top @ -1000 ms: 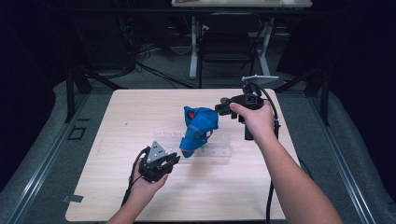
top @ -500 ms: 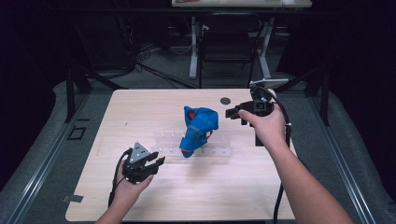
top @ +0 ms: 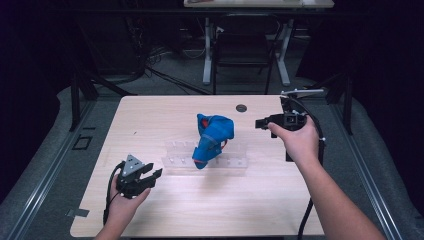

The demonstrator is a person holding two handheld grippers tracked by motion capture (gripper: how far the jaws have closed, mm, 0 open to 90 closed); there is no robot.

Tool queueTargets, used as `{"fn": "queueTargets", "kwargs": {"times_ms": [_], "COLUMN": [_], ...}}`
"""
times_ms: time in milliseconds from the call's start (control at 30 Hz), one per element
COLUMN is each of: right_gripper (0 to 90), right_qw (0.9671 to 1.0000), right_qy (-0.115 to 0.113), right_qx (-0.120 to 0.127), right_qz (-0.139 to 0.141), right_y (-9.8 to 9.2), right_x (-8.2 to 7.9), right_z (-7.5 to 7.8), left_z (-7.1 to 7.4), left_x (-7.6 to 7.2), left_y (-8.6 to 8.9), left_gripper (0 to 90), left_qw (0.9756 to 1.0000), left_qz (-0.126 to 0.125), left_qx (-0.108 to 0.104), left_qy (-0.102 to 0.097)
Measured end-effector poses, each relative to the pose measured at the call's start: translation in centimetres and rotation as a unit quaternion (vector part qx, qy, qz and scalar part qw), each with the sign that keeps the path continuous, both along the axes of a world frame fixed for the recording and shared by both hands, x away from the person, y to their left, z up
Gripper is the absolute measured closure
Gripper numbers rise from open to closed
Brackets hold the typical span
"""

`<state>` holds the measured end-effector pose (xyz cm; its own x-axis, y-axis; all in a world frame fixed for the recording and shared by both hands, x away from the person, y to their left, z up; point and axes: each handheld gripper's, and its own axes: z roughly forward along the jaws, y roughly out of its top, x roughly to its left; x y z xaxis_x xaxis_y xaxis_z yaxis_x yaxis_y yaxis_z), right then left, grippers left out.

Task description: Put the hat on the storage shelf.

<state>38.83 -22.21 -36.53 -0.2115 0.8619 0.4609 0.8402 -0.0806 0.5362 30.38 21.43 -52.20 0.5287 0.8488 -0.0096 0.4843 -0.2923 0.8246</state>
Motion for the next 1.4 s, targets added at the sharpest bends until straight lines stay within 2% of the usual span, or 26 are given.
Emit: {"fn": "queueTargets", "kwargs": {"times_ms": [100,233,400,500,533,567,633,733,800,867,900,933,967,1000,1033,1067,1100,1133,1167,1200,1233,1267,1300,1400], "right_gripper": [69.2,66.7,64.2,59.5,57.8,57.8,54.5,53.8,53.8,53.5,52.7,53.0,53.0,53.0,52.3,52.3,52.6,52.6,52.5,51.9,51.9,52.0,52.5,52.0], "right_qw": [1.0,0.9979,0.9957,0.9916,0.9878,0.9878,0.9844,0.9821,0.9823,0.9765,0.9763,0.9791,0.9791,0.9764,0.972,0.9735,0.9729,0.9706,0.9701,0.972,0.972,0.9744,0.9722,0.9724], "right_qy": [0.0,-0.017,-0.036,-0.059,-0.077,-0.077,-0.1,-0.105,-0.1,-0.106,-0.114,-0.105,-0.105,-0.107,-0.127,-0.12,-0.117,-0.121,-0.127,-0.133,-0.133,-0.13,-0.128,-0.136], "right_qx": [-0.007,-0.06,-0.083,-0.114,-0.134,-0.134,-0.144,-0.156,-0.158,-0.187,-0.184,-0.173,-0.173,-0.187,-0.197,-0.194,-0.199,-0.208,-0.206,-0.193,-0.193,-0.183,-0.195,-0.189], "right_qz": [-0.001,-0.014,-0.019,-0.018,-0.02,-0.02,-0.016,-0.012,-0.014,-0.014,-0.014,-0.016,-0.016,-0.018,-0.016,-0.015,-0.013,-0.014,-0.015,-0.015,-0.015,-0.014,-0.016,-0.018], "right_y": [-0.1,-0.1,-0.1,0.0,0.1,0.1,0.2,0.2,0.2,0.2,0.1,-0.1,-0.1,0.0,-0.1,-0.2,-0.2,-0.2,-0.2,-0.4,-0.4,-0.5,-0.6,-0.8], "right_x": [-0.1,-0.3,-0.7,-1.1,-1.4,-1.4,-1.9,-2.2,-2.3,-2.6,-2.8,-3.0,-3.0,-3.2,-3.5,-3.9,-4.0,-4.2,-4.5,-4.7,-4.7,-4.9,-5.4,-5.8], "right_z": [-0.2,-0.9,-1.3,-1.7,-1.9,-1.9,-2.3,-2.9,-3.1,-3.6,-3.9,-4.4,-4.4,-4.7,-4.9,-5.4,-5.5,-5.6,-5.7,-5.8,-5.8,-5.9,-6.2,-6.6], "left_z": [-0.2,-0.5,-0.8,-0.9,-1.0,-1.0,-1.1,-1.4,-1.4,-1.6,-1.6,-1.7,-1.7,-1.7,-1.8,-1.8,-1.8,-1.9,-1.9,-1.9,-1.9,-2.0,-2.0,-2.1], "left_x": [-0.1,-0.3,-0.3,-0.3,-0.4,-0.4,-0.4,-0.5,-0.5,-0.5,-0.6,-0.6,-0.6,-0.6,-0.6,-0.7,-0.7,-0.7,-0.7,-0.7,-0.7,-0.7,-0.8,-0.9], "left_y": [0.3,0.7,1.0,1.2,1.3,1.3,1.4,1.6,1.7,1.7,1.7,1.8,1.8,1.7,1.8,1.8,1.8,1.8,1.8,1.8,1.8,1.8,1.9,1.9], "left_gripper": [58.2,56.2,52.3,50.4,50.1,50.0,49.9,49.8,49.6,49.3,49.1,49.1,49.0,49.0,49.0,49.0,48.9,48.9,49.0,48.9,48.9,48.8,48.7,48.6], "left_qw": [1.0,0.9999,0.9999,0.9998,0.9998,0.9998,0.9997,0.9995,0.9996,0.9994,0.9994,0.9995,0.9995,0.9994,0.9994,0.9994,0.9994,0.9994,0.9994,0.9994,0.9994,0.9993,0.9994,0.9993], "left_qz": [0.006,0.009,0.014,0.016,0.019,0.019,0.022,0.027,0.027,0.031,0.031,0.03,0.03,0.032,0.032,0.032,0.032,0.032,0.033,0.033,0.033,0.033,0.033,0.035], "left_qx": [-0.003,-0.004,-0.006,-0.007,-0.009,-0.009,-0.012,-0.013,-0.013,-0.015,-0.013,-0.01,-0.01,-0.011,-0.01,-0.011,-0.011,-0.011,-0.01,-0.01,-0.011,-0.014,-0.013,-0.014], "left_qy": [0.0,0.002,-0.002,-0.003,-0.005,-0.005,-0.002,-0.003,-0.001,-0.003,-0.001,-0.002,-0.002,-0.004,-0.005,-0.003,-0.003,-0.003,-0.002,-0.002,-0.001,-0.003,-0.002,-0.003]}}
